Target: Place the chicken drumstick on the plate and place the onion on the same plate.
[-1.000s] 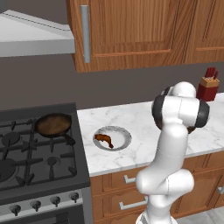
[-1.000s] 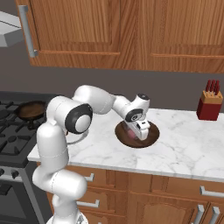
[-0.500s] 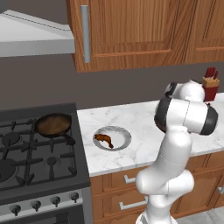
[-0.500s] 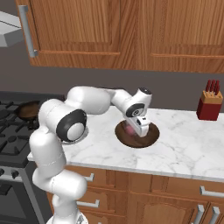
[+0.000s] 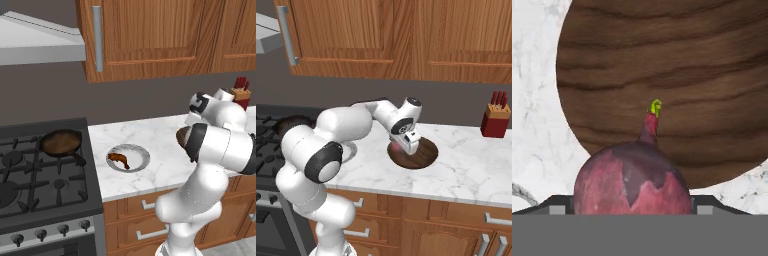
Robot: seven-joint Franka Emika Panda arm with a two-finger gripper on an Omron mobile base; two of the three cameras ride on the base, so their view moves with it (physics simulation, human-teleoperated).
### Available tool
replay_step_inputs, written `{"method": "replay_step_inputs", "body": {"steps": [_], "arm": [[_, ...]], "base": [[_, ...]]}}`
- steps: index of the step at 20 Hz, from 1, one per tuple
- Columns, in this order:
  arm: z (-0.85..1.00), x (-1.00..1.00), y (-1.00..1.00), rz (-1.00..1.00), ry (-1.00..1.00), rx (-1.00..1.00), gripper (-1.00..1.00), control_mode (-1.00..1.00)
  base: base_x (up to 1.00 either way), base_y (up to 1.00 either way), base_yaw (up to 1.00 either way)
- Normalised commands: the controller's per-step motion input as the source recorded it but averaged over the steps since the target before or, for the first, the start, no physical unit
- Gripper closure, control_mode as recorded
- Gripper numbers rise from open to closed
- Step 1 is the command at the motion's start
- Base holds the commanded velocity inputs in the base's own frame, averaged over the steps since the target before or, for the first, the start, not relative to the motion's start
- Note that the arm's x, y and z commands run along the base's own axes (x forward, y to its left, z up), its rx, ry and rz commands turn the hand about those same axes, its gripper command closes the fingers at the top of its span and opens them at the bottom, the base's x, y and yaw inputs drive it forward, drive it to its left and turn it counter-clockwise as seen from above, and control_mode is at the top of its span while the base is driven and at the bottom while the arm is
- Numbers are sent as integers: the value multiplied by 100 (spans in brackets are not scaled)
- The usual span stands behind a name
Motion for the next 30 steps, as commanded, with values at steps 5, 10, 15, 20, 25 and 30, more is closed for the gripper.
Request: {"method": "replay_step_inputs", "body": {"steps": [5,10,15,20,25,30], "arm": [[11,-20,64,9,-13,-6,100,-100],[14,-14,69,7,-11,-11,100,-100],[13,-2,76,5,0,-13,100,-100],[9,0,73,2,0,-5,100,-100],[0,7,66,1,0,0,100,-100],[-16,4,56,0,0,0,100,-100]], "base": [[0,0,0],[0,0,0],[0,0,0],[0,0,0],[0,0,0],[0,0,0]]}}
